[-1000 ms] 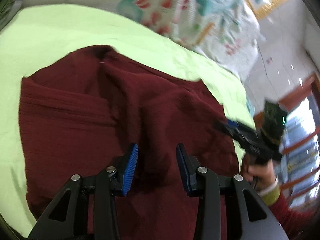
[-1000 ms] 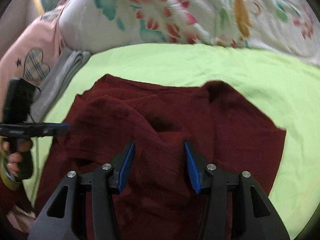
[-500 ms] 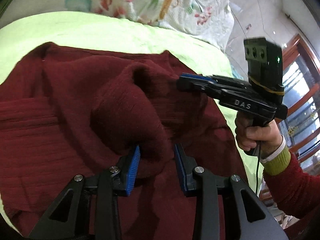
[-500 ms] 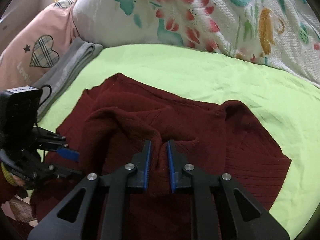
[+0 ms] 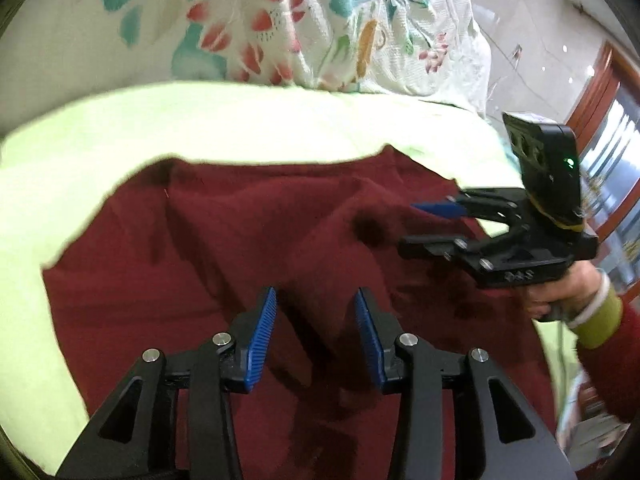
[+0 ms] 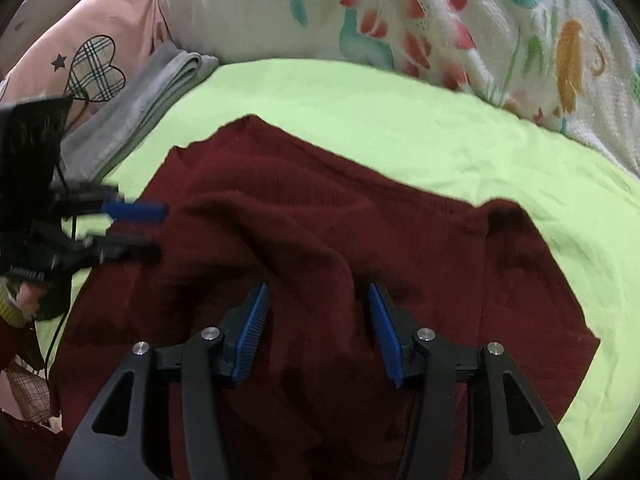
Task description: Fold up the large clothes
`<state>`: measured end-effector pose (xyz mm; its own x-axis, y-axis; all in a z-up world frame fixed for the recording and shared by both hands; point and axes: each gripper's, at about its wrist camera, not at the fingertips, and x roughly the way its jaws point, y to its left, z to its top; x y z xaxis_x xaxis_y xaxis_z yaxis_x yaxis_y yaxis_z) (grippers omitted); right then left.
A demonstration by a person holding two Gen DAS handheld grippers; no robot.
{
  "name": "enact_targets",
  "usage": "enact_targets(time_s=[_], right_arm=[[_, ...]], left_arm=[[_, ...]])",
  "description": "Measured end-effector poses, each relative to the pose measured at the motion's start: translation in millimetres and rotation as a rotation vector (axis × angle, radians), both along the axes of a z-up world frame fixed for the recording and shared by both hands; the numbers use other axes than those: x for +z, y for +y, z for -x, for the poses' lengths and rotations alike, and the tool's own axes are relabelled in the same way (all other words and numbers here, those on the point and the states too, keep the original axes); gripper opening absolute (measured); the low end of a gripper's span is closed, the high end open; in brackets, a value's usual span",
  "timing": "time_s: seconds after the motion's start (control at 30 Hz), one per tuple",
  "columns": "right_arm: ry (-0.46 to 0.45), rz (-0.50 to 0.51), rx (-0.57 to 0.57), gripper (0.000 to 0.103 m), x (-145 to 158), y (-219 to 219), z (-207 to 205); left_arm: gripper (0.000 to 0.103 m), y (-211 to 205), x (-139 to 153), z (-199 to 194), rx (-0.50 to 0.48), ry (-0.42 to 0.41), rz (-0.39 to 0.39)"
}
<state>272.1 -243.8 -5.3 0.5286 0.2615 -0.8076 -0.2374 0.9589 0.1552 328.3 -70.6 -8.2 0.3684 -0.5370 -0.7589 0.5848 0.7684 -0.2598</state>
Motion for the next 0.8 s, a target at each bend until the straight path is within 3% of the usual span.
enact_targets(time_s=[0.13,0.2,0.23,0.27,0.3,0.33,0.4,0.5,0.63,0.7,0.8], right_arm=[[0.005,-0.015,-0.007,0.051,0.6,-12.1,5.9],[0.009,-0.006,-0.015,0.042,0.9,-16.8,7.7],[0.013,0.002,-0.025,0.039,0.6,-20.0,8.7],[0.017,0.003,-0.033,0.03,-0.1,-22.9,10.2],[0.022,-0.002,-0.037,0.016,-0.9,-25.5,11.5],[0.027,-0.008,-0.04,0.011,-1.6,-27.6,12.8],[0.023,-0.016,-0.043,0.004,-1.7,-30.8,16.3],[-0.024,-0.021,-0.055,0.004,9.3,-32.3,18.0],[-0.213,-0.042,-0.142,0.004,52.2,-42.3,10.9],[-0.354,-0.043,-0.175,0.004,79.9,-45.1,14.2],[-0.461,0.027,-0.167,0.004,95.3,-36.8,26.0]], left_arm=[[0.059,-9.1,3.8,-8.2,-0.065,-0.036,-0.009],[0.059,-19.7,-4.2,-12.9,-0.107,-0.038,-0.066],[0.055,-23.7,-8.4,-14.9,-0.111,-0.035,-0.084],[0.034,-25.3,-12.1,-16.0,-0.121,-0.031,-0.093],[0.022,-26.9,-15.4,-16.3,-0.141,-0.026,-0.097],[0.009,-27.9,-17.5,-16.0,-0.153,-0.023,-0.102],[0.008,-26.9,-13.4,-12.6,-0.151,-0.067,-0.107],[0.007,-26.5,5.9,-10.9,-0.129,-0.154,-0.115],[0.007,-29.6,52.3,-22.9,-0.038,-0.324,-0.173],[0.006,-27.0,76.7,-26.2,0.017,-0.409,-0.164],[0.003,-16.6,97.0,-16.8,0.075,-0.499,-0.123]])
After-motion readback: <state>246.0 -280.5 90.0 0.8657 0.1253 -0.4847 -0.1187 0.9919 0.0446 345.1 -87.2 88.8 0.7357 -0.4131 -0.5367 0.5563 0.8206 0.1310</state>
